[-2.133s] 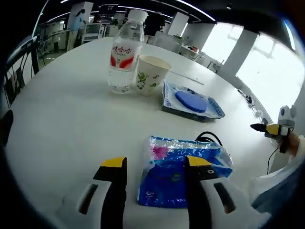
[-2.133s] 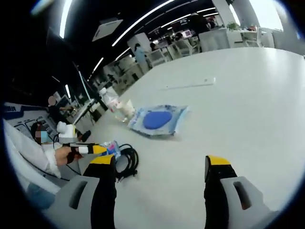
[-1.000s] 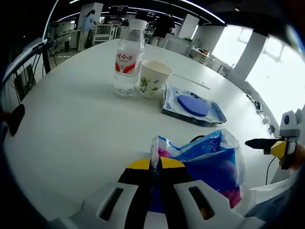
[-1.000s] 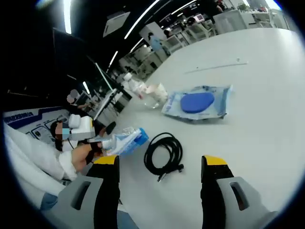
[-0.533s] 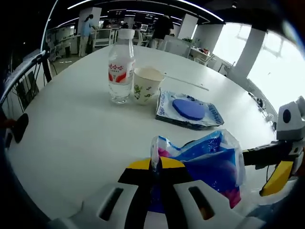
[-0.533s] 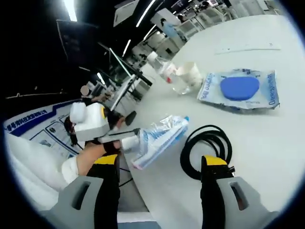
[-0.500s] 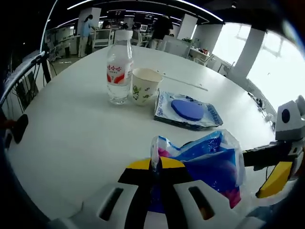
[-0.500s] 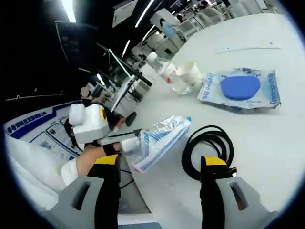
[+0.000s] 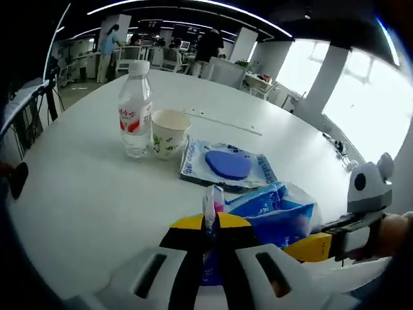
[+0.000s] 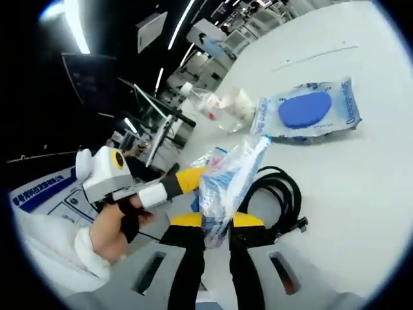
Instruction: Arrange the tabletop items into an orderly group along one side of the table until the central work area is clear of visible clutter.
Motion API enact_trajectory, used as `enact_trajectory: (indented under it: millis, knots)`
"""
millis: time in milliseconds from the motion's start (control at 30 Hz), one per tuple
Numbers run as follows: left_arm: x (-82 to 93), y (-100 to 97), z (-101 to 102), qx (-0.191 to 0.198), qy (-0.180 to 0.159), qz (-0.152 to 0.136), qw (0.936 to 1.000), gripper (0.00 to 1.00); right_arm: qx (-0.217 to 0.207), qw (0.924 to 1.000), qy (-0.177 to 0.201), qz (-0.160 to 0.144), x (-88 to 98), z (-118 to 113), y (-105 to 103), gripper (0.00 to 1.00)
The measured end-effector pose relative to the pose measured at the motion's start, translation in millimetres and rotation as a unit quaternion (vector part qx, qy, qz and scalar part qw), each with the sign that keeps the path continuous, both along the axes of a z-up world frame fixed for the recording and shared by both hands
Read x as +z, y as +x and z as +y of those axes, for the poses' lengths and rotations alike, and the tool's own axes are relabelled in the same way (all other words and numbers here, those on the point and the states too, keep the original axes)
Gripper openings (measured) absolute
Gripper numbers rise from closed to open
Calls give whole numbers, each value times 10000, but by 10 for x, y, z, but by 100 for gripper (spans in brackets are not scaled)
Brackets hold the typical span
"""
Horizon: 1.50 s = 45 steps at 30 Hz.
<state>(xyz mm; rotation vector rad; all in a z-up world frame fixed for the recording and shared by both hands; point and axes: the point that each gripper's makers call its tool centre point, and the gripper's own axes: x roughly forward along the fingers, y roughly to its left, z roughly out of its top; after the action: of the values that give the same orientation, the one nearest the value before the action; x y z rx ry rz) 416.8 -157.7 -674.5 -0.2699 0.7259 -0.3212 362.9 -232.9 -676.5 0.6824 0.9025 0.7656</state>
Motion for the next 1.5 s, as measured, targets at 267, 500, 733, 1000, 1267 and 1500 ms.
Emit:
enact_trajectory:
  millis: [267,500,733,1000,1267,1500]
  knots:
    - [151,63,-276,-230,-662,-177,9974,4,-606,9971,415,204,71,-291,59,0]
    - [249,96,-387,-395,-881,-400,9945,7,-846,9951,497,105,128,-430,117,0]
    - [338,27,-510,-823,-918,-586,9906,38,-1155,9901,785,113,199,-552,186,0]
    - [196,-119,-623,-1047,-934,-322,9896,10,-1420,9859,890,-19,257,-715,238,0]
    - [217,-55,-741,-1102,-889,-420,9890,0,-1586,9838,836,-60,244,-854,259,0]
    - [267,-9,-843,-1073,-1040,-466,9877,0,-1594,9853,572,-241,289,-983,306,0]
